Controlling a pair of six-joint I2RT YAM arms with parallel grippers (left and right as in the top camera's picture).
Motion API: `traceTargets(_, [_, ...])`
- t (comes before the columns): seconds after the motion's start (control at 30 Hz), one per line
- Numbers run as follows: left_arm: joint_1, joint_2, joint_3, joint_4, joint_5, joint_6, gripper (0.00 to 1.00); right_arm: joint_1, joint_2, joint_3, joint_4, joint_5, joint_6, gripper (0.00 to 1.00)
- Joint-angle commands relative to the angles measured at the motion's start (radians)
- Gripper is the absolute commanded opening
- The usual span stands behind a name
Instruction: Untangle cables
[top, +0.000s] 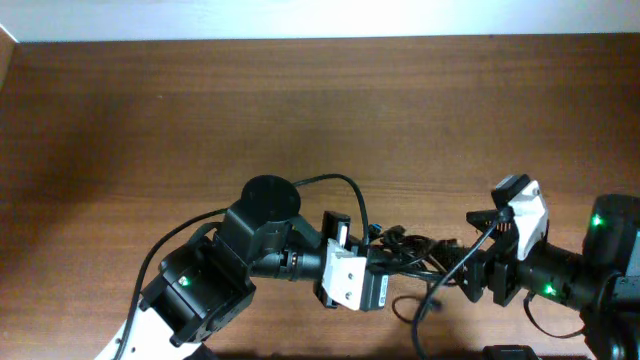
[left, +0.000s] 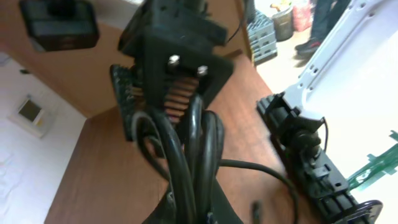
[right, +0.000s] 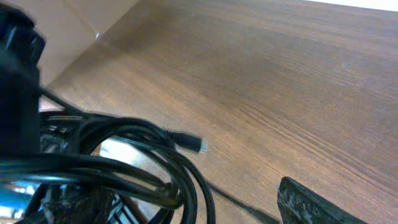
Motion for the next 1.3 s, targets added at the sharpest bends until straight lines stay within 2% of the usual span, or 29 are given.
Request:
traceTargets(0.0, [-0.008,-0.012,0.013,0.006,-0.034,0.006,0.00,-0.004,0.002,0.016,-0.015,-0.103,-0.118,0.83])
traceTargets(0.2, [-0.008,-0.012,0.013,0.006,-0.025,0.005,0.00,-0.004,0.002,0.016,-0.002,-0.163,-0.163,0.82])
traceTargets(0.27, [-0.008,-0.012,0.013,0.007,0.061,0.006,0.00,-0.004,0.002,0.016,0.018,-0.163,-0.163,0.83])
traceTargets(0.4, [-0.008,-0.012,0.013,0.006,0.158,0.006,0.00,-0.004,0.002,0.016,0.069,-0.161,-0.159,0.72])
traceTargets(0.47, [-0.008,-0.012,0.013,0.006,0.193,0.006,0.00,-0.004,0.002,0.016,0.105,-0.162,-0.157,0.72])
traceTargets(0.8, [-0.008,-0.012,0.012,0.002,0.259,0.006,0.00,-0.004,0.008,0.016,0.233,-0.056,0.026,0.72])
traceTargets(0.9, [-0.008,-0.012,0.012,0.002,0.227,0.006,0.00,-0.004,0.008,0.016,0.215,-0.053,0.025,0.72])
traceTargets(1.1, [-0.008,-0.013,0.012,0.003,0.010,0.005,0.00,-0.004,0.008,0.016,0.070,0.089,0.025,0.72])
traceTargets(1.27, [-0.008,-0.013,0.012,0.002,-0.095,0.005,0.00,-0.004,0.007,0.016,-0.014,0.138,-0.002,0.72])
